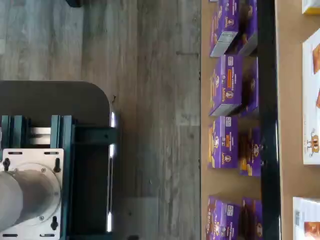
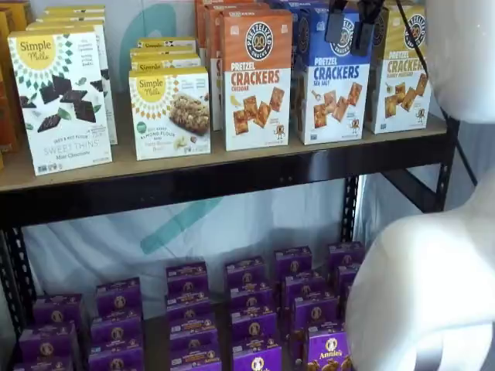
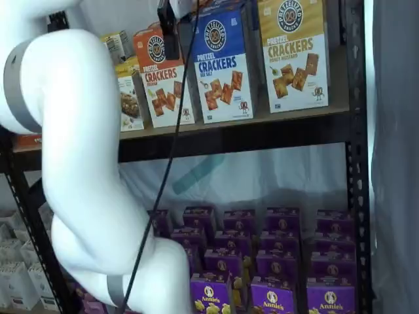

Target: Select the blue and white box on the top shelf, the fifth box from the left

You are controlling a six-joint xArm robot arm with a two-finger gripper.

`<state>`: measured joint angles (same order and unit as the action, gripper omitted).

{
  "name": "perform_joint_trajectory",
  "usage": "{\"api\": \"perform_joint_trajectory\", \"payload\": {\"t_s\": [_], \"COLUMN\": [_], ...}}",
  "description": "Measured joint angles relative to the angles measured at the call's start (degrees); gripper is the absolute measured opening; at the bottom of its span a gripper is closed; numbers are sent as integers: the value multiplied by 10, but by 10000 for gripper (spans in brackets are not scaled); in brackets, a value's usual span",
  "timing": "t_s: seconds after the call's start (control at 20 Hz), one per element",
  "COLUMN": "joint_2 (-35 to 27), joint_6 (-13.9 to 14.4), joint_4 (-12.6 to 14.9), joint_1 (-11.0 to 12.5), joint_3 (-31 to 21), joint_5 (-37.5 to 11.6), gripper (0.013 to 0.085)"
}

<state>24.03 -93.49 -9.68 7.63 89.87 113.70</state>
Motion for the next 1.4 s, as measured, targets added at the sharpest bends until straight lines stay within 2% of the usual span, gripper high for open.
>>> {"api": "perform_joint_trajectory", "payload": {"t_s": [0.15,0.35,0.6,0.95,1.3,1.4], "joint_2": [15,19,19,23,16,21], "joint_6": [1,0,-8,-11,-10,-10], "joint_4": [27,31,-18,-108,-170,-185], "joint_1": [-14,-14,12,55,87,95], "joint_3": [-25,-38,-38,-34,-17,-22], "joint_5": [-29,-38,-43,-65,-67,-81], "gripper": [850,850,850,850,850,850]}}
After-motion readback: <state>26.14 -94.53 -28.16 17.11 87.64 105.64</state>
